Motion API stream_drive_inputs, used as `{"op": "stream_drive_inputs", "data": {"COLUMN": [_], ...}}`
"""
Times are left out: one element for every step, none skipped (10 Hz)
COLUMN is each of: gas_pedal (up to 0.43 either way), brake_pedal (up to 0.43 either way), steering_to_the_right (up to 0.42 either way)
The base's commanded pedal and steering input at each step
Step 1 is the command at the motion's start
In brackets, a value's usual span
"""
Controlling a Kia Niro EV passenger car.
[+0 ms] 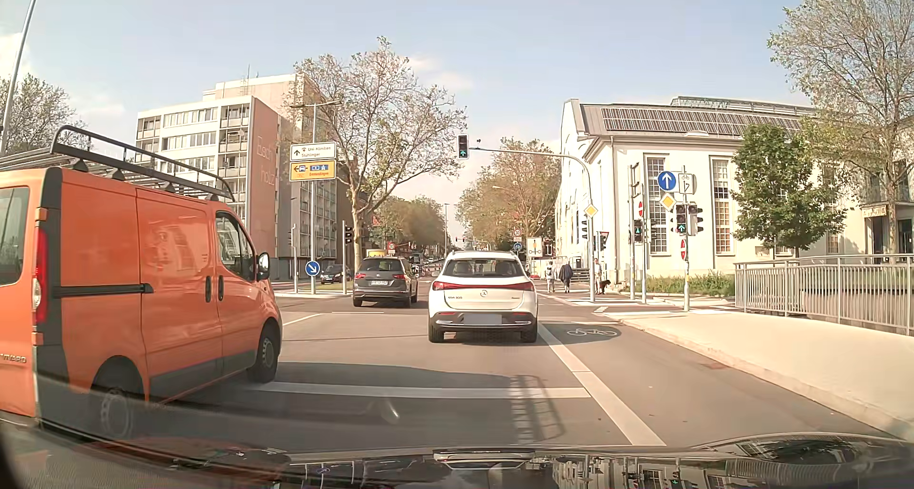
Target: Follow the waypoints while adhering to traffic rules and regulations
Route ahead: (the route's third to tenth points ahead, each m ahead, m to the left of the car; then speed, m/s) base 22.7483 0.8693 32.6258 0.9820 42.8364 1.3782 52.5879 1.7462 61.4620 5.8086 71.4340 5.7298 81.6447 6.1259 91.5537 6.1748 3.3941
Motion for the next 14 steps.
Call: {"op": "stream_drive_inputs", "data": {"gas_pedal": [0.287,0.287,0.287,0.287,0.287,0.287,0.287,0.280,0.268,0.268,0.260,0.260,0.248,0.248], "brake_pedal": [0.000,0.000,0.000,0.000,0.000,0.000,0.000,0.000,0.000,0.000,0.000,0.000,0.000,0.000], "steering_to_the_right": [-0.004,-0.004,-0.004,-0.004,-0.004,-0.004,-0.004,-0.004,-0.004,-0.003,-0.003,-0.003,-0.003,-0.004]}}
